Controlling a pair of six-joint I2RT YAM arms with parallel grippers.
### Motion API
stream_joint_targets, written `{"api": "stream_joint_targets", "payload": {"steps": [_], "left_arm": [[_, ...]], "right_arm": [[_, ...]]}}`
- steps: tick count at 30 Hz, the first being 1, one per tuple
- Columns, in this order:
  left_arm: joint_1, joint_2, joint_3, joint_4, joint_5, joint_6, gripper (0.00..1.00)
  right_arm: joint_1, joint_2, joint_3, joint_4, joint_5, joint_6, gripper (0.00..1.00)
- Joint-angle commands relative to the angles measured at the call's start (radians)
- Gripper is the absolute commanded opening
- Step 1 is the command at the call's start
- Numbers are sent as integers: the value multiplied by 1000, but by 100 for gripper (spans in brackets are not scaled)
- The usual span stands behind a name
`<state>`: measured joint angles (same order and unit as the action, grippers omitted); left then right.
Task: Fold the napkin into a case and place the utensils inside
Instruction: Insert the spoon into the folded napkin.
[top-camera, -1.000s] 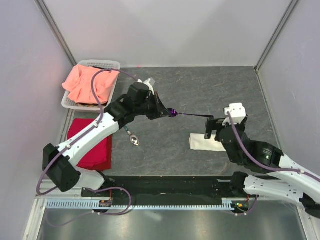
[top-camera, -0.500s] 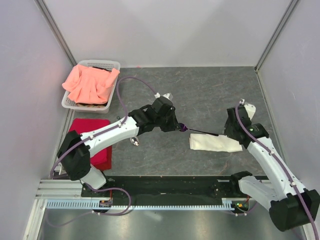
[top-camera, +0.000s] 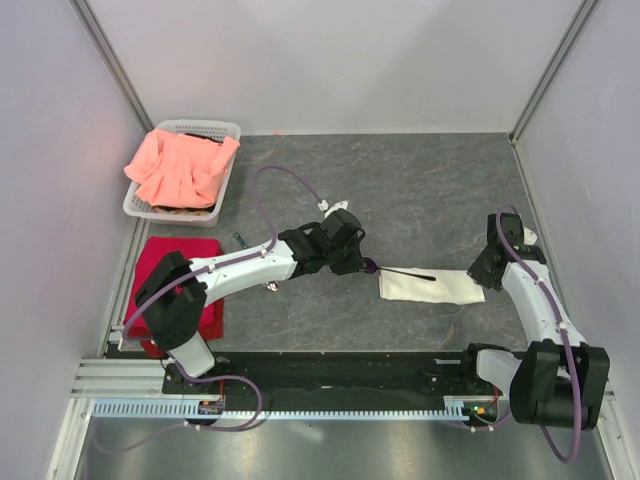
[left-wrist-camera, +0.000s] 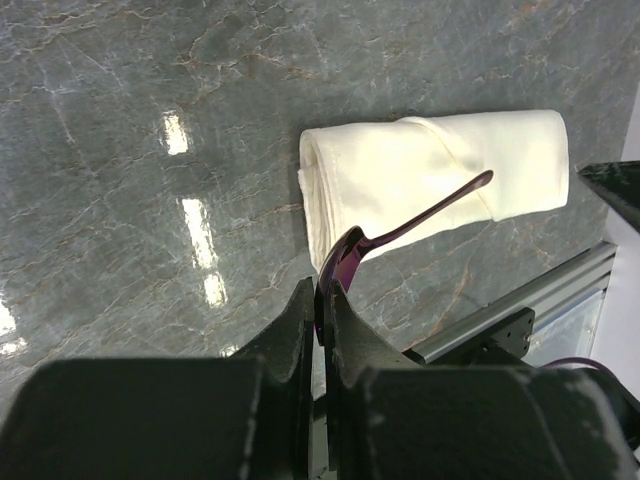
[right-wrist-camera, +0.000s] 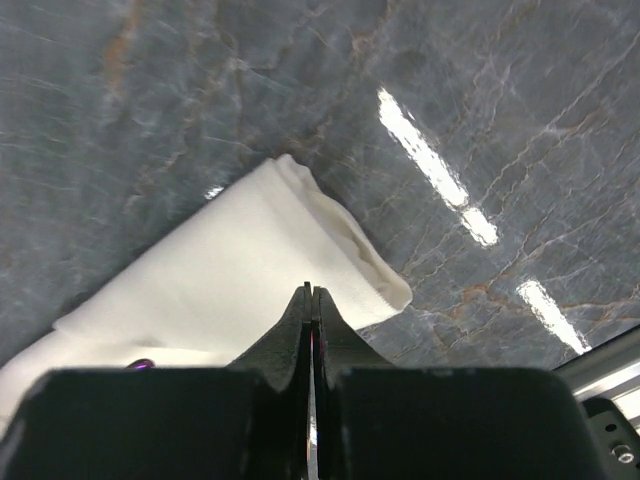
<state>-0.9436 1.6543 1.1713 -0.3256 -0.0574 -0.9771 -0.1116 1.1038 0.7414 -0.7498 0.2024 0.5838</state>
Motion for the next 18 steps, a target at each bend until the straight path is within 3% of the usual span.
{"api": "stream_joint_targets", "payload": {"steps": [1,18], "left_arm": [[-12,10,-1,65,-44,-43,2],[-11,-36,-62,62,-70,-52,2]], "right_arm": [[-31,44,-36,53,-20,33,0],[-34,59,-103,109,-35,94,0]]}}
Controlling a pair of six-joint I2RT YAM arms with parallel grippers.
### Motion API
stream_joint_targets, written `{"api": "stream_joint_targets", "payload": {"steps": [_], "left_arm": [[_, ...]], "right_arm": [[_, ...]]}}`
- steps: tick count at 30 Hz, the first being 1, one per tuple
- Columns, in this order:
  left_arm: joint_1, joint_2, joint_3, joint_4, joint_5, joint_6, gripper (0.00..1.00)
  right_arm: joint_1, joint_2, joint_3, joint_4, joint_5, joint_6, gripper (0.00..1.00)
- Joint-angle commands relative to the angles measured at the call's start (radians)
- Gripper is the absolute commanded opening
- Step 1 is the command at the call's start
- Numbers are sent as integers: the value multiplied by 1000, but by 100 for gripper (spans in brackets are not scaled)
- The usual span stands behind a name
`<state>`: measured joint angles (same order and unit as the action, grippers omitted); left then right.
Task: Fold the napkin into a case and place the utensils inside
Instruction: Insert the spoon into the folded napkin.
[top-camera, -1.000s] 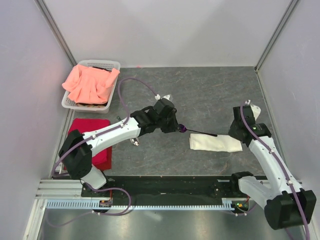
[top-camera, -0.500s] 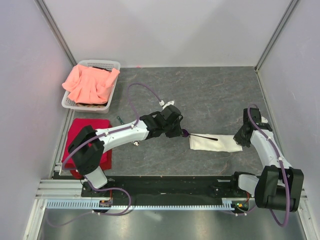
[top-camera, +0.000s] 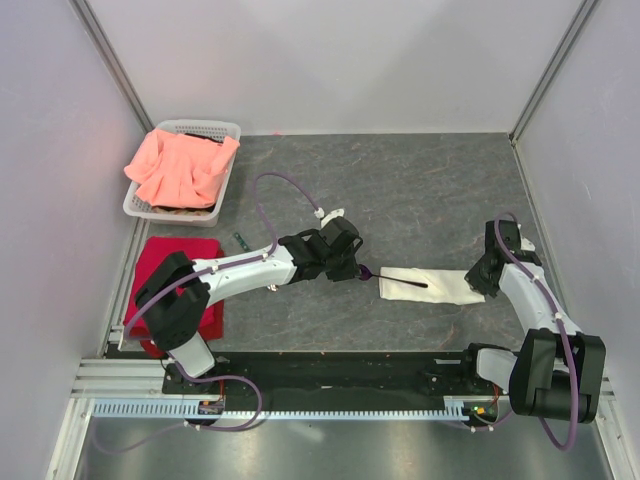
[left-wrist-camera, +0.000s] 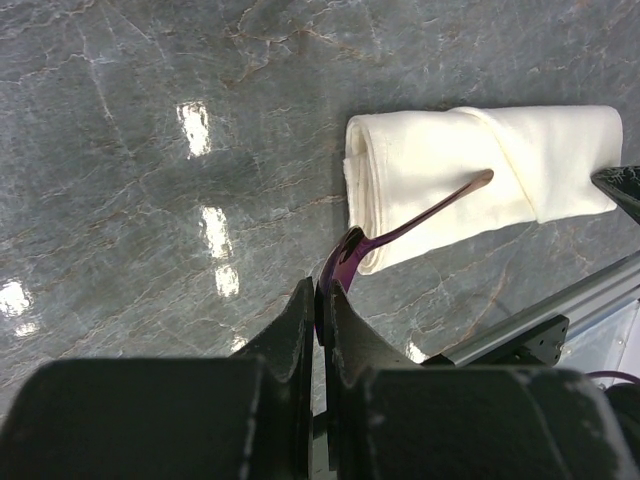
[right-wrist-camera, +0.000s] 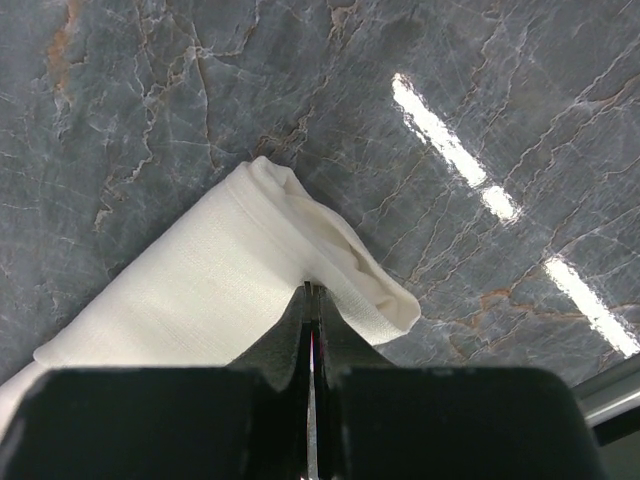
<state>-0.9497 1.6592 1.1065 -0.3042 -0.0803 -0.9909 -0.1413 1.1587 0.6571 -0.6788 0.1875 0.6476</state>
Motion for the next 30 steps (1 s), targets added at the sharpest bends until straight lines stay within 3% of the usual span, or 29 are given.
{"api": "stream_joint_targets", "payload": {"steps": [1,30], "left_arm": [[-4,-35,6,40,-44,-40,2],[-6,123,49,171,62,-143,2]], "right_arm": [[-4,7,-25,39,-23,32,0],[-15,58,-59,91,-59,30,0]]}}
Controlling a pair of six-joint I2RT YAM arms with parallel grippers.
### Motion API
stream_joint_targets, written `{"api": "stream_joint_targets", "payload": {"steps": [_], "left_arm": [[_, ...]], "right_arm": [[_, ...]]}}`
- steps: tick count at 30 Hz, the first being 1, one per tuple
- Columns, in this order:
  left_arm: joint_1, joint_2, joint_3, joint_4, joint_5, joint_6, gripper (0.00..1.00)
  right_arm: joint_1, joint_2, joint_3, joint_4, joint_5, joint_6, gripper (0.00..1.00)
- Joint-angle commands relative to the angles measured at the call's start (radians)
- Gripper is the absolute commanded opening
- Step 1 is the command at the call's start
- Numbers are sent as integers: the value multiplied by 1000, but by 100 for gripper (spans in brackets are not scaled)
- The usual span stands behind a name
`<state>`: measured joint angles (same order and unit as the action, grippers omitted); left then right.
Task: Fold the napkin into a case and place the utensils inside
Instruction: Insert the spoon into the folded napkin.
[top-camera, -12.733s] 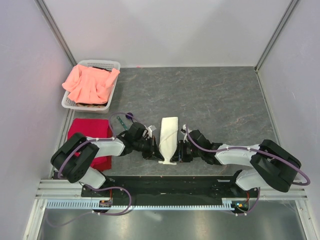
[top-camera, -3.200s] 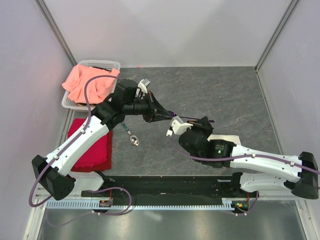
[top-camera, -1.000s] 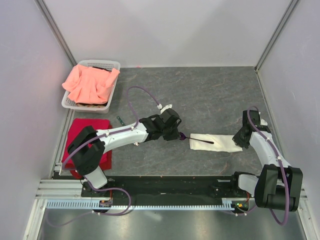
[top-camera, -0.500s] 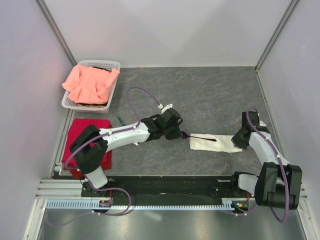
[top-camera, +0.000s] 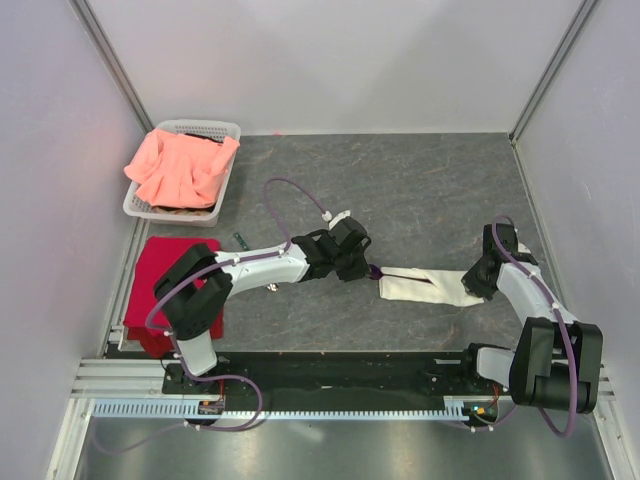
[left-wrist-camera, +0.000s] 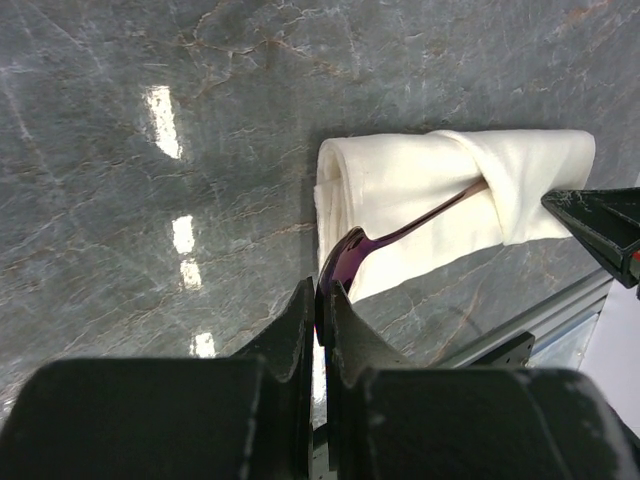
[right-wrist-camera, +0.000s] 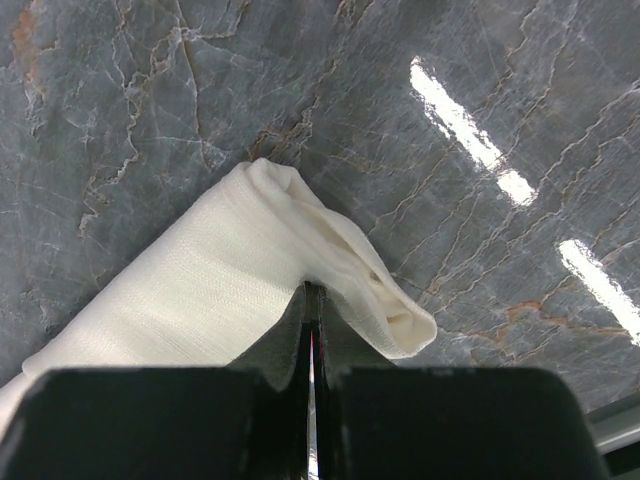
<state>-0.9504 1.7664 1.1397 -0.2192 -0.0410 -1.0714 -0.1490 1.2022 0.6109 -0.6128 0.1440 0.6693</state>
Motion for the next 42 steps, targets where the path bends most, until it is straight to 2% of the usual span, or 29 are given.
{"api": "stream_joint_targets", "payload": {"steps": [1,24,42], "left_arm": [[-7,18,17,92,23,-67,2],[-50,154,114,146,59,-122,2],[-50,264,196,182,75,-102,2]], "right_arm": [[-7,16,-13,25,-17,7,0],[-9,36,-23,50,-53,-7,0],[-9,42,-33,61,-60,-16,0]]}}
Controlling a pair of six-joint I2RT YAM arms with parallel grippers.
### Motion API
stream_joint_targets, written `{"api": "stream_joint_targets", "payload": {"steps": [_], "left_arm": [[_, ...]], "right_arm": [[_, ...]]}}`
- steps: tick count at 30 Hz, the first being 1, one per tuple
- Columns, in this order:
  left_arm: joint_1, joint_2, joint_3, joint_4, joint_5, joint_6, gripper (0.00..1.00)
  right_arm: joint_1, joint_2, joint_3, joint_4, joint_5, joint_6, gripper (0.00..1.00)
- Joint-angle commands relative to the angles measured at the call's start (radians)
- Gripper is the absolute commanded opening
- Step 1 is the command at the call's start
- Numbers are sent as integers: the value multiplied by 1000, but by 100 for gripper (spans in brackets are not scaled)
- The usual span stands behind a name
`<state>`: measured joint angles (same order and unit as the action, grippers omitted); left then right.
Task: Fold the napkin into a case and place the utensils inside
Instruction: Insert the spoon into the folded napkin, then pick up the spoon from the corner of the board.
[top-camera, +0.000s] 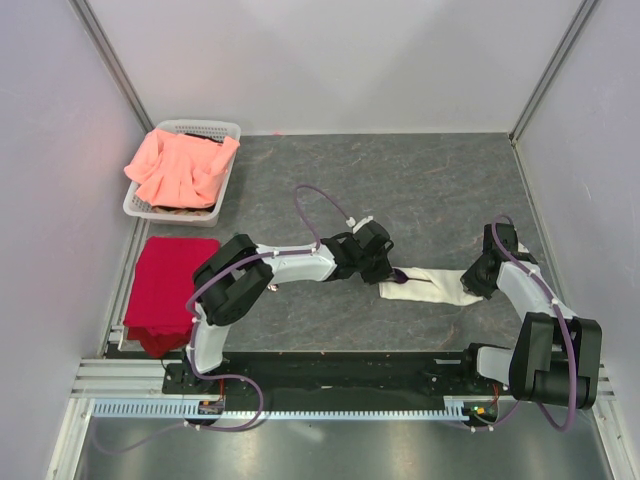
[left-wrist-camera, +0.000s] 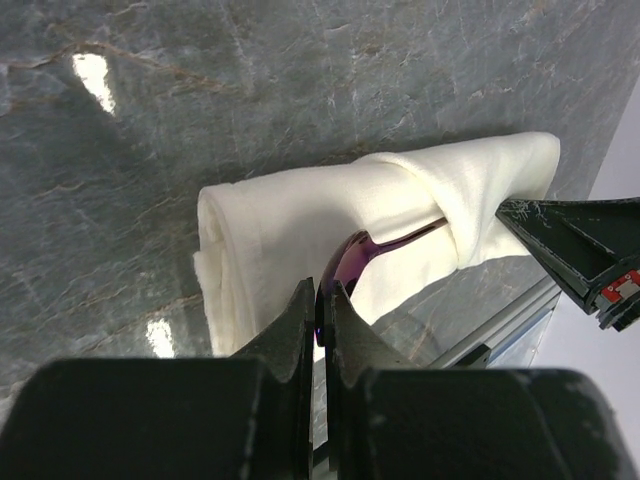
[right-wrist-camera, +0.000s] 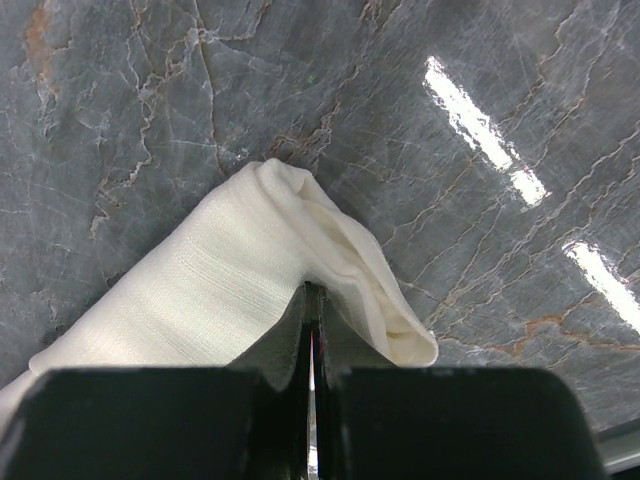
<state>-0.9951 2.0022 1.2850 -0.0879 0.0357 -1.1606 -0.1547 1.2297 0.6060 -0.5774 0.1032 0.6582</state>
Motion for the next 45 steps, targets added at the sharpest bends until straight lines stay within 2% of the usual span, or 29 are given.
{"api": "stream_joint_targets", "payload": {"steps": [1,9,12,14,16,24,26,28,30,32,34,35,36,37,39,41,45], "left_arm": [[-5,32,56,57,1,-10,2],[-4,64,82,76,38,6,2],[-2,49,76,65,41,38,21],[-2,27,70,62,32,65,46],[-2,12,74,42,18,108,62],[13,-172,56,-101,55,291,68],[24,-265,30,-175,61,352,76],[38,-347,-19,-213,20,398,78],[97,-471,-116,-283,-3,429,79],[208,-592,-243,-340,1,432,80],[301,-661,-321,-392,-3,433,80],[391,-702,-388,-433,-25,444,80],[432,-768,-416,-449,-31,458,80],[462,-802,-441,-461,-71,470,80],[529,-854,-483,-501,-143,492,91],[568,-852,-484,-516,-193,484,94],[616,-748,-454,-541,-215,443,94]], "right_arm": [[-2,14,-29,28,-19,-5,0],[-3,19,-26,28,-17,-6,0],[-3,16,-28,28,-17,-8,0],[-3,16,-26,30,-16,-11,0],[-3,14,-26,31,-16,-11,0],[-2,-10,-8,36,-11,-22,0],[-2,-24,-3,36,-8,-31,0],[-2,-53,-2,27,1,-34,0],[-2,-93,0,19,13,-34,0],[0,-120,21,5,27,-38,0],[1,-160,55,-16,46,-63,5],[4,-171,70,-24,47,-72,10],[10,-189,89,-42,52,-97,19],[17,-196,125,-51,62,-107,24],[56,-211,161,-74,82,-132,36],[125,-217,208,-82,121,-158,47],[265,-207,271,-111,168,-187,59]]}}
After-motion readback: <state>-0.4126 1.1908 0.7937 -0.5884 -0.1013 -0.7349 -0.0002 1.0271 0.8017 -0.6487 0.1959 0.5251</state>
